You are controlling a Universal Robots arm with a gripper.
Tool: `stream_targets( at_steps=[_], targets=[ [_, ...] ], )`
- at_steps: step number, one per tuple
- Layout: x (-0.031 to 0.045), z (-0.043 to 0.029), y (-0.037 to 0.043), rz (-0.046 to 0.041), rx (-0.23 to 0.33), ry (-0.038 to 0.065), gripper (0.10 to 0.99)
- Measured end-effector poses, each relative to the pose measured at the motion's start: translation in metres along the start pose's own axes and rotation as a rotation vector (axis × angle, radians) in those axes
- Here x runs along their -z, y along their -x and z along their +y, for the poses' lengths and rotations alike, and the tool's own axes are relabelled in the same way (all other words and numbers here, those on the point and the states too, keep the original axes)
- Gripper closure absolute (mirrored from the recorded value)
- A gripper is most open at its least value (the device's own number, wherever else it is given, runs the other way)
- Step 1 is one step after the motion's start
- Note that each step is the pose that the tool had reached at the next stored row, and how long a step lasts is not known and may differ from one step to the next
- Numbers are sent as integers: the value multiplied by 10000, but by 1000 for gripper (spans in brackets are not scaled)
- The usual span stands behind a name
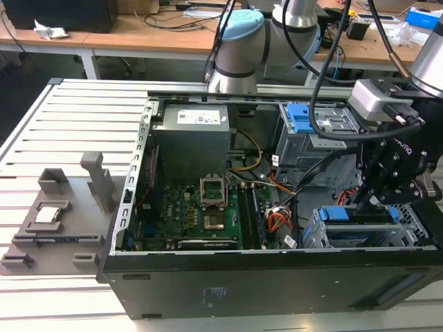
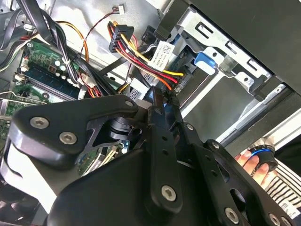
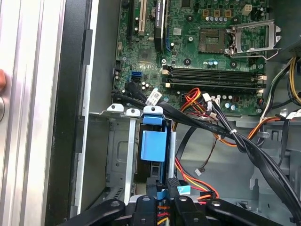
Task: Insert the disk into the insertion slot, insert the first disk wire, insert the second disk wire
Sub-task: 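Insert the second disk wire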
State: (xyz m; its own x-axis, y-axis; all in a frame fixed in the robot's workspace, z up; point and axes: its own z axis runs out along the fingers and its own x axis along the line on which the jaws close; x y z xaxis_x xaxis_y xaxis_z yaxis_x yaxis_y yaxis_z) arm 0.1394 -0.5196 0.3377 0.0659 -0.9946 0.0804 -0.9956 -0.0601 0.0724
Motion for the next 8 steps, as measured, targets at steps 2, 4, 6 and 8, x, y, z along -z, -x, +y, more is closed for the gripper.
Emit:
stream_targets(
  at_steps=[2,4,6,8],
  targets=[
    [-1,1,-7,-50,3,-4,886],
    [-3,1,-24,-93,6,-7,886],
    [-6,4,-56,-157,9,-11,886],
    [-8,4,-76,-200,13,-15,886]
  ],
)
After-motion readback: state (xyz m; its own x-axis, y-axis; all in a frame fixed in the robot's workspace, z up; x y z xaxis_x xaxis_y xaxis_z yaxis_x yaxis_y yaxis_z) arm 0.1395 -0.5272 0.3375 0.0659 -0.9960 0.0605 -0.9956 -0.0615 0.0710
